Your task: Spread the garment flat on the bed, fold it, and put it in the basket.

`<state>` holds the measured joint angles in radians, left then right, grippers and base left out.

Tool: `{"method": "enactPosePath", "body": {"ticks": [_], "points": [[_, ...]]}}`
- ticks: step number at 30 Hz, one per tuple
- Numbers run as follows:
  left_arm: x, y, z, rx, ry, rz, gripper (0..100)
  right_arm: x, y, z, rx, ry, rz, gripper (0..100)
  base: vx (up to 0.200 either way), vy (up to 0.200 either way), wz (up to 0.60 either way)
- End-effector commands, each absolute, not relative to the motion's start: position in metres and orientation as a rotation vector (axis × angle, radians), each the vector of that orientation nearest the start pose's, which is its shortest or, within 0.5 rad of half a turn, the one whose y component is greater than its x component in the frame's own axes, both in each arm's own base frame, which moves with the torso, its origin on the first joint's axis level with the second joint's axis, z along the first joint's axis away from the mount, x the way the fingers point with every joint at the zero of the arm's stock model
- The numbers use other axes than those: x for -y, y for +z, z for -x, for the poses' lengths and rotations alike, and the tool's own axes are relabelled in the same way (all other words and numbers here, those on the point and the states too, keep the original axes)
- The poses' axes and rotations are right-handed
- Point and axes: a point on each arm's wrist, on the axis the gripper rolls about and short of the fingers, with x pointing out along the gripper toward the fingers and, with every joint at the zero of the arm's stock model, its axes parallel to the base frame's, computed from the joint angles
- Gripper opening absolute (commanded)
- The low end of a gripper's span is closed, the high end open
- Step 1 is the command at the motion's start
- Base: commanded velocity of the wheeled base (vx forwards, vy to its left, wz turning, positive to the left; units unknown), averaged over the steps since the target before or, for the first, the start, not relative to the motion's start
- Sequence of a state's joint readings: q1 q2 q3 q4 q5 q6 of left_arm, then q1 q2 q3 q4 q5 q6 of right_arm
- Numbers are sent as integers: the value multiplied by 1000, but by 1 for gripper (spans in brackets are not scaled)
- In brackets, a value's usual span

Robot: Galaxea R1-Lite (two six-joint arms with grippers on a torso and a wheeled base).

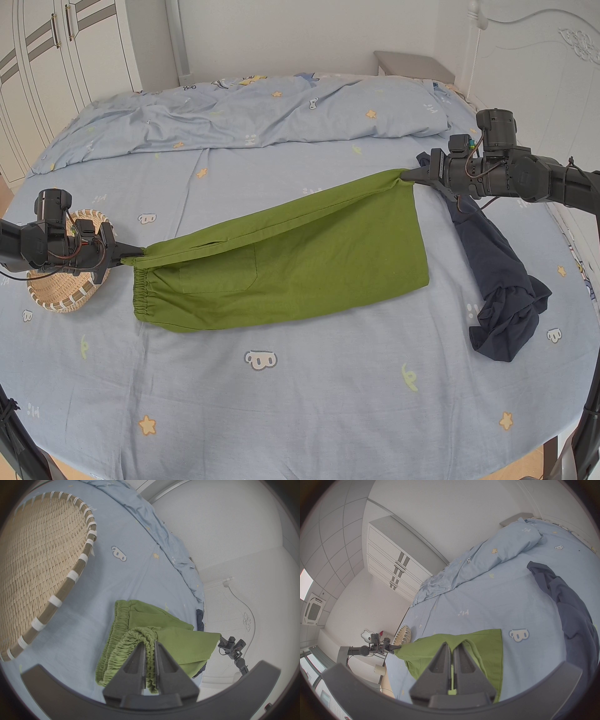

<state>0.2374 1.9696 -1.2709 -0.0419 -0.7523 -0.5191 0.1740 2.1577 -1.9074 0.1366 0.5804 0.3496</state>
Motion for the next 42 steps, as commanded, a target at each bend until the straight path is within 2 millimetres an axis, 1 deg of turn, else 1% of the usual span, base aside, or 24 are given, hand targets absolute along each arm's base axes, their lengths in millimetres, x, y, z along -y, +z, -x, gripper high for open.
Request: {"method": "enactPosePath", "body": {"ticks": [1, 5, 10, 14, 15, 17, 18, 19, 22, 23, 27, 34, 36, 38, 39, 40, 41, 42], "points": [[-74, 162, -369, -705, -337, 808, 0, -90, 241, -439, -515, 673, -409, 0, 0, 0, 0], [-74, 163, -369, -704, -337, 809, 0, -90, 238, -440, -518, 672, -409, 0, 0, 0, 0], [-74, 160, -371, -710, -336, 812, 0, -96, 226, -445, -542, 678, -409, 0, 0, 0, 0], [-74, 159, -371, -710, -336, 812, 0, -97, 221, -448, -549, 676, -410, 0, 0, 0, 0], [-74, 160, -372, -709, -337, 810, 100, -98, 222, -448, -549, 678, -411, 0, 0, 0, 0], [-74, 159, -372, -710, -337, 811, 100, -99, 222, -448, -548, 679, -410, 0, 0, 0, 0], [-73, 160, -372, -709, -340, 810, 100, -100, 220, -450, -550, 680, -411, 0, 0, 0, 0], [-73, 158, -374, -713, -340, 813, 100, -102, 214, -453, -563, 680, -414, 0, 0, 0, 0], [-73, 156, -376, -707, -342, 811, 100, -105, 211, -455, -568, 682, -421, 0, 0, 0, 0], [-73, 156, -377, -704, -342, 811, 100, -105, 212, -456, -568, 681, -428, 100, 0, 0, 0], [-74, 153, -379, -701, -339, 822, 100, -109, 210, -458, -572, 685, -440, 100, 0, 0, 0], [-71, 162, -379, -642, -351, 865, 100, -110, 212, -456, -564, 689, -442, 100, 0, 0, 0], [-67, 168, -374, -631, -368, 873, 100, -110, 213, -456, -565, 687, -451, 100, 0, 0, 0], [-63, 182, -364, -604, -385, 863, 100, -110, 214, -456, -565, 685, -463, 100, 0, 0, 0], [-63, 182, -364, -604, -385, 863, 100, -110, 214, -456, -565, 685, -463, 100, 0, 0, 0], [-53, 187, -358, -607, -410, 852, 100, -111, 213, -457, -569, 685, -467, 100, 0, 0, 0], [-50, 189, -357, -608, -418, 849, 100, -111, 213, -457, -570, 684, -468, 100, 0, 0, 0], [-41, 189, -356, -618, -439, 843, 100, -111, 212, -457, -573, 683, -471, 100, 0, 0, 0]]}}
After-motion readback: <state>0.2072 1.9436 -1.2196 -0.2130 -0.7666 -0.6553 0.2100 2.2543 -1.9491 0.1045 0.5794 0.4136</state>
